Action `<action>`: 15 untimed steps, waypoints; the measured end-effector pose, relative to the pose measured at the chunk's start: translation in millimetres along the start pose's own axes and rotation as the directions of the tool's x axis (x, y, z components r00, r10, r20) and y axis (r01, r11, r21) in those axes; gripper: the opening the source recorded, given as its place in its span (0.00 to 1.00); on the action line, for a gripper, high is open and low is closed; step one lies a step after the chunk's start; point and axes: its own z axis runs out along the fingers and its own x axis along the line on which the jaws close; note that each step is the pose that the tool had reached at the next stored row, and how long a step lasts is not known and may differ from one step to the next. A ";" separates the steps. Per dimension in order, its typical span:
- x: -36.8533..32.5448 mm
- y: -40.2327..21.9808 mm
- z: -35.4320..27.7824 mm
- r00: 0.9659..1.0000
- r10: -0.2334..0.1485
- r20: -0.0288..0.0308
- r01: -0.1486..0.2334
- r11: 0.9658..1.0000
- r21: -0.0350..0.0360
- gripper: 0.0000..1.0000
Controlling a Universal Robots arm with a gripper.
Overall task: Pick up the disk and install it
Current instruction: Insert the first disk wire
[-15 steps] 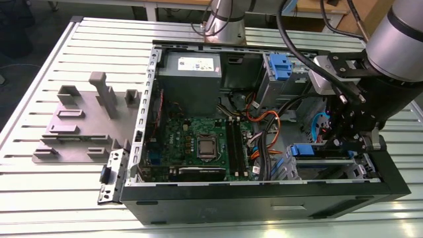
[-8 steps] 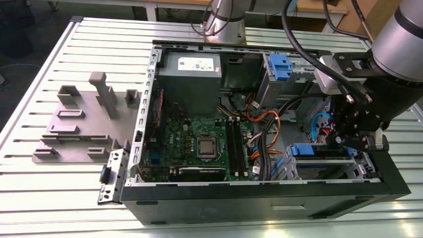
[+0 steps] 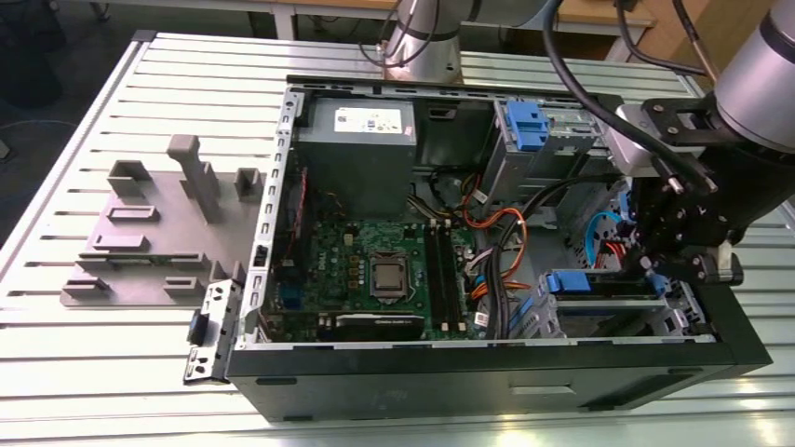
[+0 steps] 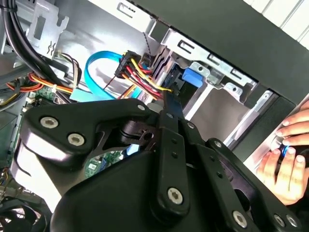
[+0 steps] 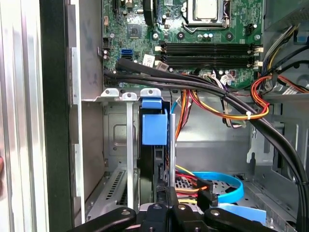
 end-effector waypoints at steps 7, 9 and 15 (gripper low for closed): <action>1.1 -3.4 0.3 1.000 0.000 0.000 0.000 1.000 -0.001 0.11; 1.1 -3.6 0.4 1.000 0.000 0.000 0.000 1.000 -0.001 0.11; 1.1 -5.1 2.0 1.000 0.000 0.000 0.000 1.000 -0.001 0.11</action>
